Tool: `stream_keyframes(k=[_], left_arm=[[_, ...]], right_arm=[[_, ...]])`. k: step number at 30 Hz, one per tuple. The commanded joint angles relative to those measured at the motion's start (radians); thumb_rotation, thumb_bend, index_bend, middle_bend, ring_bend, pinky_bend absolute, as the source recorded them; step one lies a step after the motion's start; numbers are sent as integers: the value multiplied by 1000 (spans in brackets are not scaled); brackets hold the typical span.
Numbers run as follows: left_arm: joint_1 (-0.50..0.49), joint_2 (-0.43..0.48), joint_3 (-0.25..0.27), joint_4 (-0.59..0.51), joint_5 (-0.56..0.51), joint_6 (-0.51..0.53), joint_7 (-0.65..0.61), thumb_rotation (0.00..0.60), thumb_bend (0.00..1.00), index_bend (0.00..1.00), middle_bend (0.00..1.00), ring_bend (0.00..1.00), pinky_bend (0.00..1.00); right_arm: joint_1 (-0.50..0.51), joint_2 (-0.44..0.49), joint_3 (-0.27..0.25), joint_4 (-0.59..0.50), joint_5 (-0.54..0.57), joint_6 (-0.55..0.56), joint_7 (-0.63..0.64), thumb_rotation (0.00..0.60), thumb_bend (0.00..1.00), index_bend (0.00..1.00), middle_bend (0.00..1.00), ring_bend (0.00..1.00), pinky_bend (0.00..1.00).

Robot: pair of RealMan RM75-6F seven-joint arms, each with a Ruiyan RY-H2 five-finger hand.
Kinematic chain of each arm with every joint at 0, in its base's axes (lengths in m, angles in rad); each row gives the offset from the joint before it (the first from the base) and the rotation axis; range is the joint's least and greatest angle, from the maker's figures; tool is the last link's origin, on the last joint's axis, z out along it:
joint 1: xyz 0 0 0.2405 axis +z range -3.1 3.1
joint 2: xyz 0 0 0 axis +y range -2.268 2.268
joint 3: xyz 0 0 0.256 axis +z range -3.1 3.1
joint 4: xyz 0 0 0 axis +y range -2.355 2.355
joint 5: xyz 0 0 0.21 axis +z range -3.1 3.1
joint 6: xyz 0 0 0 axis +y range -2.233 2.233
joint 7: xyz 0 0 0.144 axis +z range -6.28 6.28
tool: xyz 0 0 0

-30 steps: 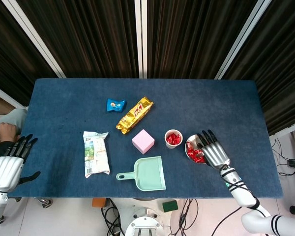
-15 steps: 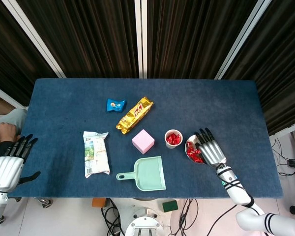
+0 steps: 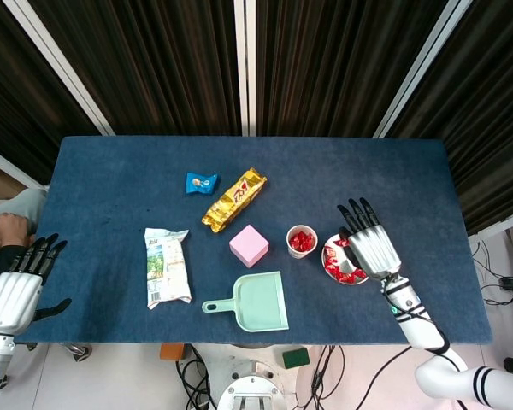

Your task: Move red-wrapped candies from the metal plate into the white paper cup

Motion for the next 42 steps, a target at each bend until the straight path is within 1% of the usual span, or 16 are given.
stream_keyframes(k=[1,4,8,15,17,20,22,25,29,31,33,36,39,42], left_arm=[[0,0,0,0,-1,-1,0,600,95,79,31,1,147],[-1,1,-1,1,-2,-2,-3,600,95,79,31,1,146],[-2,2,-3,3,-7,-5,-8,600,96,79,31,1,146],[-3,4,-4,6,-11,-8,-16,600,95,79,31,1,147],[-4,3,-4,7,-9,-8,-16,600,96,79,31,1,147],[-5,3,-3,7,-8,-9,-15,600,95,79,31,1,147],[-5,3,-3,7,-9,-10,-16,600,95,79,31,1,146],[-4,2,-3,7,-8,-9,-14,600,95,79,31,1,146],[-5,1,-2,5,-6,-11,-10,600,95,79,31,1,146],[-6,1,-2,4,-7,-12,-7,600,95,79,31,1,146],[-5,1,-2,3,-7,-11,-6,600,94,79,31,1,147],[-4,1,-2,2,-7,-10,-5,600,96,79,31,1,146],[-7,0,-1,2,-7,-15,-3,600,94,79,31,1,147],[-9,-1,1,-1,-4,-19,4,600,96,79,31,1,147]], right_arm=[[41,-4,39,-30,26,-37,-43,600,477,652,98,0,0],[73,-28,59,-30,47,-67,-78,600,477,654,98,0,0],[105,-69,73,-7,81,-105,-101,600,477,657,98,0,0],[143,-137,77,50,113,-137,-112,600,473,656,96,0,0],[147,-146,75,54,113,-137,-114,600,463,640,94,0,0],[151,-147,68,55,111,-137,-117,600,445,550,86,0,0],[151,-142,64,52,112,-136,-116,600,427,432,78,0,0],[148,-131,59,40,105,-130,-102,600,411,298,71,0,0],[128,-100,38,17,67,-93,-67,600,406,218,69,0,0],[110,-78,23,2,45,-66,-48,600,406,201,69,0,0],[87,-55,3,-10,20,-33,-30,600,406,198,71,0,0],[30,-5,-44,-16,-16,27,0,600,406,207,72,0,0],[-15,32,-80,-5,-18,51,29,600,403,228,74,0,0],[-58,59,-112,25,1,52,53,600,394,232,73,0,0]])
